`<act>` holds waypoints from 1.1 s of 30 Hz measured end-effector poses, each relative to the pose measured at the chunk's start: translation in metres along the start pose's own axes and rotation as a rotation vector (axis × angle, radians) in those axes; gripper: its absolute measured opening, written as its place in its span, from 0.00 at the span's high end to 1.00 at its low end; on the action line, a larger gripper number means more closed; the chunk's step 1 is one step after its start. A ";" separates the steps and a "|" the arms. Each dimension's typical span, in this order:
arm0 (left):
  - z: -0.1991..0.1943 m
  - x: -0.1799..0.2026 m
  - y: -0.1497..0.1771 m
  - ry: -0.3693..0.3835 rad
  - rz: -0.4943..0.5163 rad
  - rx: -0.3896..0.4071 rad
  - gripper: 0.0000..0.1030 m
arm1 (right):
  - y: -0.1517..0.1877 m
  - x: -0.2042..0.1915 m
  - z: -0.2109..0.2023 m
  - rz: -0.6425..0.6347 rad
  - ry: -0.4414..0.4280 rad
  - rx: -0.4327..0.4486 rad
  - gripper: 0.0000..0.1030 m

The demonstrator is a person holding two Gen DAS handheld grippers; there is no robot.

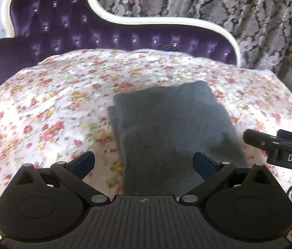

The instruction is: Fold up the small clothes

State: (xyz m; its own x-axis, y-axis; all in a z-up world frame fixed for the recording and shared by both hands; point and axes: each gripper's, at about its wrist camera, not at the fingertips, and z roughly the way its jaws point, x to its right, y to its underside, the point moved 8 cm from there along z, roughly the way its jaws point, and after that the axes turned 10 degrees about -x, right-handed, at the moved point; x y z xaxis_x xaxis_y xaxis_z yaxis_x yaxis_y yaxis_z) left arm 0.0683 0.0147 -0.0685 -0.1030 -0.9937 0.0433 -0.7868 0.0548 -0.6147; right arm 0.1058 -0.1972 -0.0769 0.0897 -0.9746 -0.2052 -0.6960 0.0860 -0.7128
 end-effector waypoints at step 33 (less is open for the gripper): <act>-0.043 0.004 0.031 -0.104 -0.030 0.007 0.01 | 0.040 -0.023 -0.052 0.032 0.040 -0.101 0.00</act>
State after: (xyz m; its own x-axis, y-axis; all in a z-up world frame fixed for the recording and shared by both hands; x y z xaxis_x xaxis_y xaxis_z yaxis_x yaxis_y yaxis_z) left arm 0.0176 0.0167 -0.0533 -0.0157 -0.9997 -0.0202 -0.7845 0.0249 -0.6196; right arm 0.0388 -0.1825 -0.0653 0.0386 -0.9793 -0.1985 -0.7666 0.0984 -0.6345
